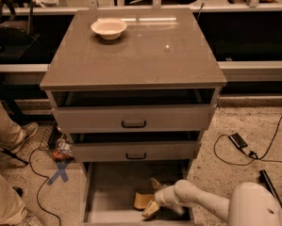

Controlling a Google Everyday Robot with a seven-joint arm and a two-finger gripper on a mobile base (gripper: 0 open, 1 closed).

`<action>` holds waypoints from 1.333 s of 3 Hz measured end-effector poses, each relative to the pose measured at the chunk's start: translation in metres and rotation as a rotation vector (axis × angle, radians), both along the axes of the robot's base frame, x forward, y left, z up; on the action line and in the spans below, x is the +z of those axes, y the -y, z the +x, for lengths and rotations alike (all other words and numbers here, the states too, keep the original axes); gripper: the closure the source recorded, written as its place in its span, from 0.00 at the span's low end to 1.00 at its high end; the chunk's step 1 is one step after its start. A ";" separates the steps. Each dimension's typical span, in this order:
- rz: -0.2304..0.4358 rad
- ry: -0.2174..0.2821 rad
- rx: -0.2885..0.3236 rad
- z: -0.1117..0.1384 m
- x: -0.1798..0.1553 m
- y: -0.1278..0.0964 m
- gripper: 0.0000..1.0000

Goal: Pick sponge from bottom drawer and place on counter

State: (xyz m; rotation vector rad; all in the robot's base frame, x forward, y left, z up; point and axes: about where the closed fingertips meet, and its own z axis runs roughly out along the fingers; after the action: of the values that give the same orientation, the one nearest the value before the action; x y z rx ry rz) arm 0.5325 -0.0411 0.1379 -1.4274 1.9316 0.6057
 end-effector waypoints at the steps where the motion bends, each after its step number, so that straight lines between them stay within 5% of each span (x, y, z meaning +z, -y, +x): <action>1: -0.021 -0.012 -0.002 -0.003 -0.013 -0.005 0.25; 3: -0.002 -0.032 -0.009 -0.006 -0.021 -0.007 0.72; 4: 0.081 -0.009 -0.010 -0.007 0.000 -0.004 0.95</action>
Offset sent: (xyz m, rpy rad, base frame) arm -0.0040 0.0049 -0.0246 -0.0316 0.0306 -0.0140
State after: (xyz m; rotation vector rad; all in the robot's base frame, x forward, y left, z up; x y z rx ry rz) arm 0.5254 -0.0370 0.1384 -1.3664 1.8982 0.6793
